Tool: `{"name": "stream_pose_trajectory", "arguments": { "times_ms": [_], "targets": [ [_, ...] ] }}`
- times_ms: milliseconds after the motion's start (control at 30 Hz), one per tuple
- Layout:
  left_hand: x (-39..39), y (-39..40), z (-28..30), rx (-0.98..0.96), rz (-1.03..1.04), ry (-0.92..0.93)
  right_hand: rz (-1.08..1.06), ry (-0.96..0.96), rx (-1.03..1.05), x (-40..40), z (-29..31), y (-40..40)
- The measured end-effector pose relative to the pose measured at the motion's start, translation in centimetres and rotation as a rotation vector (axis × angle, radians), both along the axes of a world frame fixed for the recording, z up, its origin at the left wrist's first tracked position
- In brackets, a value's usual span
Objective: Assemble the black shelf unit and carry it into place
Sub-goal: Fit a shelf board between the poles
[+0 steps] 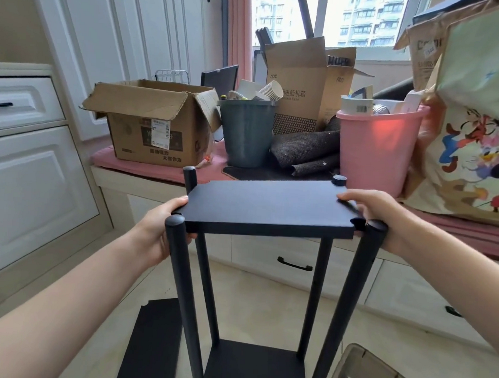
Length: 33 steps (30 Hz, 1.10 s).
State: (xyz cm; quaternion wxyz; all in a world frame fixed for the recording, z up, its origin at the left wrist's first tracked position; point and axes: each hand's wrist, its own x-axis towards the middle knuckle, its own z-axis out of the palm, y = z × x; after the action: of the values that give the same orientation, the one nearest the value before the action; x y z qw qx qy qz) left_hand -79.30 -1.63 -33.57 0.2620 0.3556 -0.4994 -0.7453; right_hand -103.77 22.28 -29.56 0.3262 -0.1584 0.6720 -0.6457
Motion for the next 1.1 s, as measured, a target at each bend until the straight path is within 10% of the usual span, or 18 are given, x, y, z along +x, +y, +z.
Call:
{"name": "stream_pose_trajectory", "arguments": {
  "times_ms": [1100],
  "targets": [
    [6.1, 4.2, 0.8, 0.123, 0.278, 0.076, -0.208, -0.086, 0.048, 8.9, -1.2, 0.2]
  ]
}}
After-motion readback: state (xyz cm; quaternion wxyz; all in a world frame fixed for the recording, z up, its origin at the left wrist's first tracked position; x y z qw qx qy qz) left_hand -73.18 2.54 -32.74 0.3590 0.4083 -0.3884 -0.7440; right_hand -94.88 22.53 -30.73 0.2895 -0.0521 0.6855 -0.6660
